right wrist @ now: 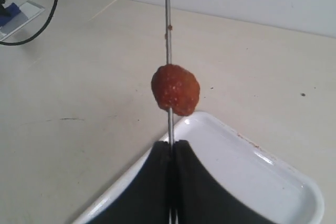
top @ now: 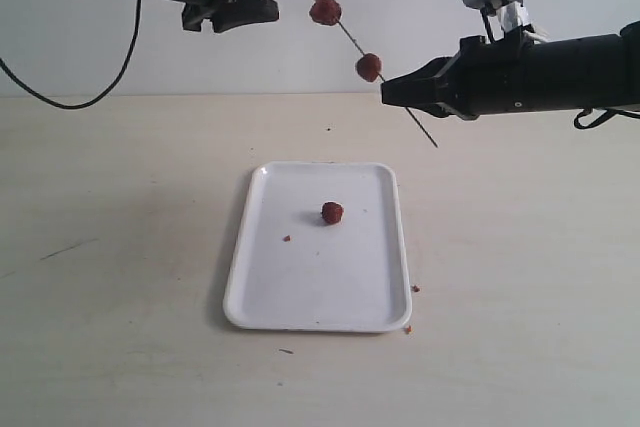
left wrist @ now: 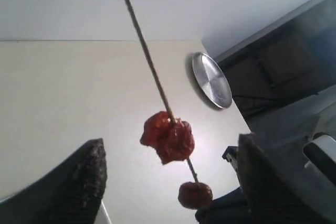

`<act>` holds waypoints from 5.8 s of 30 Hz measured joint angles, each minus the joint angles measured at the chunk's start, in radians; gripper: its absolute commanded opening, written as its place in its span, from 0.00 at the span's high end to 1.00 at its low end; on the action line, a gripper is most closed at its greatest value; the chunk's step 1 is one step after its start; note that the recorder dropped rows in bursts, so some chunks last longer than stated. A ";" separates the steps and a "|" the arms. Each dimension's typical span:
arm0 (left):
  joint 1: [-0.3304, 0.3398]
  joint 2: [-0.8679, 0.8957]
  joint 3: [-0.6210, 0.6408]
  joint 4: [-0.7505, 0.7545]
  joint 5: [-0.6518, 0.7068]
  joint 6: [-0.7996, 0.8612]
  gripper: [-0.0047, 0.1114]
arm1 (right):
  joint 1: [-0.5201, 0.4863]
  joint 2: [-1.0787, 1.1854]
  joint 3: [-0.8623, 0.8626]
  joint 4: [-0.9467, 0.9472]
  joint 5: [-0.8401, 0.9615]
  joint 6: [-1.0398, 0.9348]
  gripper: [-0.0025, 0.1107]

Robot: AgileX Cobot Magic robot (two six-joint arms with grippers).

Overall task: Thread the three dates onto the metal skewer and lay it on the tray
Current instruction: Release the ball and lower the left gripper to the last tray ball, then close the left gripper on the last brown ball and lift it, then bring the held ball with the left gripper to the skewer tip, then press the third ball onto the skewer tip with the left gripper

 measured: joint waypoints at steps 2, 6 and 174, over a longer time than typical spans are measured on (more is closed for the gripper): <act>0.000 0.000 0.000 0.025 0.009 0.000 0.37 | 0.000 0.000 0.000 0.000 -0.007 -0.002 0.98; -0.010 0.000 0.000 0.170 0.031 0.000 0.37 | 0.000 -0.004 0.000 -0.010 -0.026 -0.002 0.98; -0.092 0.063 0.003 -0.299 -0.319 0.104 0.71 | -0.070 -0.299 0.093 -0.595 -0.076 0.478 0.98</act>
